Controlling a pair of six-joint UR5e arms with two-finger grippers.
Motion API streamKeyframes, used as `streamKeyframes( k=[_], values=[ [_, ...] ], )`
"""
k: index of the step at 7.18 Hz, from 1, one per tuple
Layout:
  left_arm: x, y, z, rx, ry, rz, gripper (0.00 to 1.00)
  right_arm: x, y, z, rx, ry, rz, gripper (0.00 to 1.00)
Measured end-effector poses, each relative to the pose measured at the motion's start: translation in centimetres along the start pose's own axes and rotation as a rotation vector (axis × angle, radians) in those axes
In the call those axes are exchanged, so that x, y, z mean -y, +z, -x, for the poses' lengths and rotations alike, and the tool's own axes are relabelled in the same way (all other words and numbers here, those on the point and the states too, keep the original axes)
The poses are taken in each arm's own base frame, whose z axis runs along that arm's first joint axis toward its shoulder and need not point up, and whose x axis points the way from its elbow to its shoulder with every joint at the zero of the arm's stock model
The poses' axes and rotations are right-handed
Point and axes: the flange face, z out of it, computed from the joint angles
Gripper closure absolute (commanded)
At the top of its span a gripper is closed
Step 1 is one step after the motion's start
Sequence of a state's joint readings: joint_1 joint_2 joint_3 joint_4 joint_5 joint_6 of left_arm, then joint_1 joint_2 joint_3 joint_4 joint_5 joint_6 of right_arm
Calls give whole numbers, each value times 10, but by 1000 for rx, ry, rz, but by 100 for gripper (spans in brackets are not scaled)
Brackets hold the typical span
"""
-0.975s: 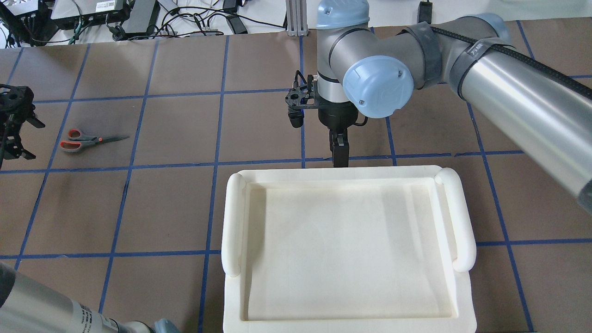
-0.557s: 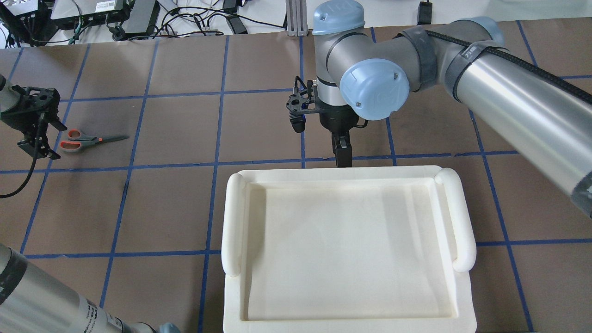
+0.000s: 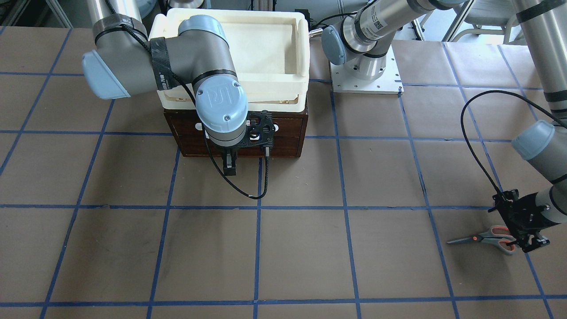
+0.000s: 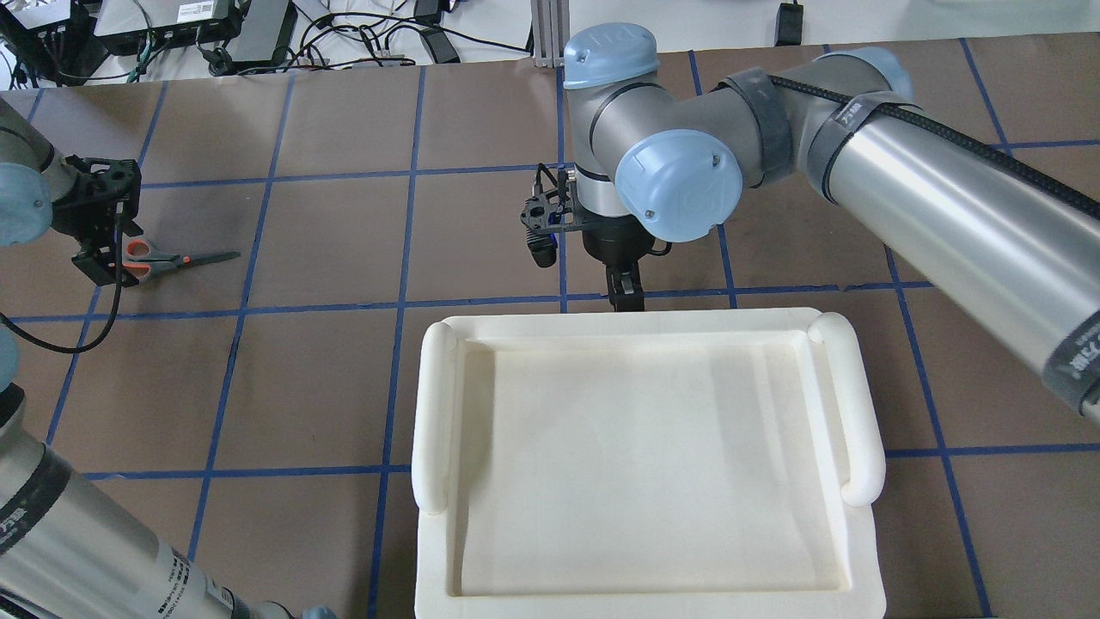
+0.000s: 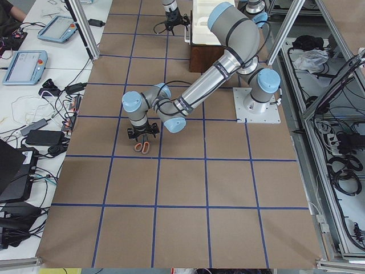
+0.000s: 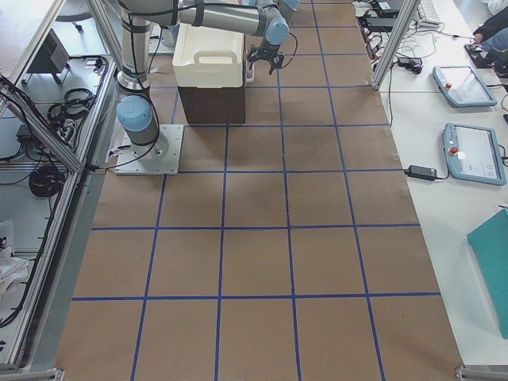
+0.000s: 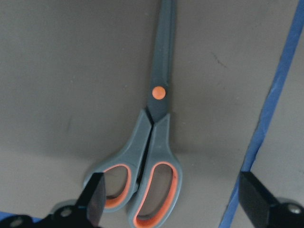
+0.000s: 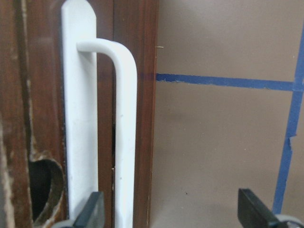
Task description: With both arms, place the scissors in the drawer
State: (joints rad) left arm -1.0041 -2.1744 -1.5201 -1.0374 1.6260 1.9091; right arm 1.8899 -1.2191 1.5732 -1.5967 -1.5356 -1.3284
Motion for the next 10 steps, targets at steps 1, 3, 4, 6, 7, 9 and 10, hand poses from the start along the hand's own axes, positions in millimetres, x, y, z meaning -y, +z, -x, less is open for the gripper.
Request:
streamKeyframes(
  k=[1, 3, 4, 6, 7, 9, 10],
  values=[
    [5, 3, 3, 9, 27, 1, 2, 1, 4, 1, 4, -3, 2, 0],
    [11, 10, 6, 13, 86, -5, 4, 3, 5, -2, -23, -21, -4, 0],
    [12, 15, 8, 21, 97, -10, 10, 4, 4, -7, -52, -37, -10, 0],
    [13, 23, 12, 35, 101, -20, 20, 5, -3, -13, -107, -50, -15, 0],
    [13, 25, 12, 35, 103, -21, 21, 6, -7, -15, -135, -52, -19, 0],
    [15, 28, 13, 36, 106, -36, 45, 5, -17, -22, -206, -56, -32, 0],
    [15, 30, 13, 36, 108, -40, 56, 4, -21, -27, -243, -65, -38, 0]
  ],
)
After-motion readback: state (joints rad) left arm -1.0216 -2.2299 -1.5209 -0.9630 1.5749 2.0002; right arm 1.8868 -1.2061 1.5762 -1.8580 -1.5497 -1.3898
